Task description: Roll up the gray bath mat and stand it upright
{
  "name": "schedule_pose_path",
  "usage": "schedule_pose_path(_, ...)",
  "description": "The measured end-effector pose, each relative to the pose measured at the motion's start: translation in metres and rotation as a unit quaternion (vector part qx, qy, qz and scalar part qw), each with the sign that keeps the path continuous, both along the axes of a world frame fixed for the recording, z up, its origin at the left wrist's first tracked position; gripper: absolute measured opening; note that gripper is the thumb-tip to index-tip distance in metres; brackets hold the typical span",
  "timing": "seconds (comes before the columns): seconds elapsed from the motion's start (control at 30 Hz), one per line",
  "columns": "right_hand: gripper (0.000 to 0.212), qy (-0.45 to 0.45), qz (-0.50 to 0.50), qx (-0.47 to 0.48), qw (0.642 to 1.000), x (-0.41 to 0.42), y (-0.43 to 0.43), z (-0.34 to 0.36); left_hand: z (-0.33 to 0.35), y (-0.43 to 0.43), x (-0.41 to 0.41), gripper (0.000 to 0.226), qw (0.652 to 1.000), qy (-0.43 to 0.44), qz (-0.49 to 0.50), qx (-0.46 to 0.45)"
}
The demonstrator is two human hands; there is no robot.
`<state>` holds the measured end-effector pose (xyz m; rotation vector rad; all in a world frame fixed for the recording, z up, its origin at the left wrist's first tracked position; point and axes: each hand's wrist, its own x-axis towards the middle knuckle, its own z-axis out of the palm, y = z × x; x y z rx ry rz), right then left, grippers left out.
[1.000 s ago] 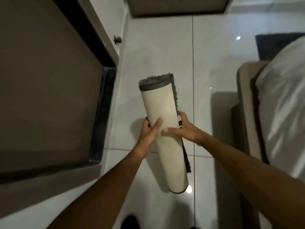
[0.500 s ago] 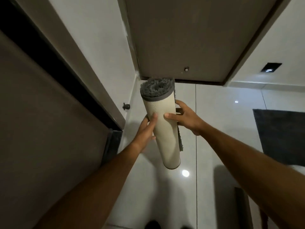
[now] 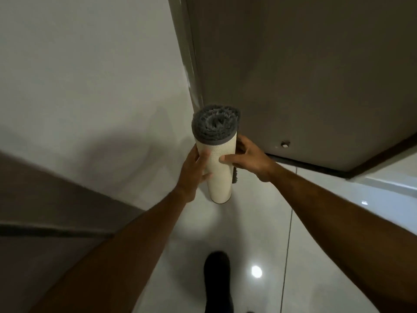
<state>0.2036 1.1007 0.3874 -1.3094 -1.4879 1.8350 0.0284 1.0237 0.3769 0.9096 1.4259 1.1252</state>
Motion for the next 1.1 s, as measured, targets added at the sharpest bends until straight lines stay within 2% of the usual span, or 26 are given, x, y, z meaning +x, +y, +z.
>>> schedule_pose_path(0.07, 0.077, -0.015, 0.015, -0.012, 1.0, -0.019, 0.045, -0.012, -0.02, 0.041, -0.014, 0.045, 1.0, -0.02, 0.013, -0.006)
schedule_pose_path(0.23, 0.071, -0.058, 0.02, -0.036, 0.997, -0.065, 0.149, -0.062, -0.083, 0.139, -0.049, 0.046, 0.999, -0.007, 0.019, -0.025)
schedule_pose_path(0.33, 0.061, -0.071, 0.042, -0.059, 0.995, -0.089, 0.189, -0.091, -0.117, 0.175, -0.067, 0.062, 0.995, -0.033, 0.052, -0.074)
schedule_pose_path(0.47, 0.068, -0.065, 0.043, -0.098, 0.992, -0.125, 0.245, -0.127, -0.141, 0.223, -0.084, 0.087, 0.984, -0.066, 0.143, -0.084)
schedule_pose_path(0.5, 0.067, -0.072, 0.043, -0.099, 0.992, -0.133, 0.258, -0.132, -0.145, 0.234, -0.087, 0.082, 0.983, -0.053, 0.159, -0.072)
schedule_pose_path(0.6, 0.062, -0.114, 0.06, -0.091, 0.988, -0.145, 0.287, -0.136, -0.15, 0.256, -0.088, 0.04, 0.984, -0.014, 0.172, -0.033)
schedule_pose_path(0.67, 0.059, -0.129, 0.066, -0.09, 0.985, -0.143, 0.29, -0.137, -0.155, 0.258, -0.085, 0.037, 0.982, 0.0, 0.184, -0.029)
schedule_pose_path(0.7, 0.058, -0.133, 0.063, -0.084, 0.986, -0.142, 0.289, -0.135, -0.153, 0.258, -0.082, 0.042, 0.98, 0.009, 0.197, -0.031)
schedule_pose_path(0.8, 0.048, -0.114, 0.053, -0.045, 0.991, -0.137, 0.277, -0.13, -0.148, 0.251, -0.077, 0.086, 0.973, 0.034, 0.225, -0.04)
schedule_pose_path(0.83, 0.046, -0.112, 0.047, -0.027, 0.992, -0.135, 0.273, -0.128, -0.148, 0.25, -0.076, 0.091, 0.969, 0.053, 0.236, -0.047)
schedule_pose_path(0.97, 0.054, -0.179, 0.033, 0.061, 0.981, -0.12, 0.251, -0.112, -0.131, 0.244, -0.07, 0.081, 0.959, 0.101, 0.256, -0.074)
schedule_pose_path(1.1, 0.053, -0.201, 0.036, 0.113, 0.972, -0.097, 0.234, -0.07, -0.09, 0.241, -0.058, 0.075, 0.946, 0.08, 0.285, -0.128)
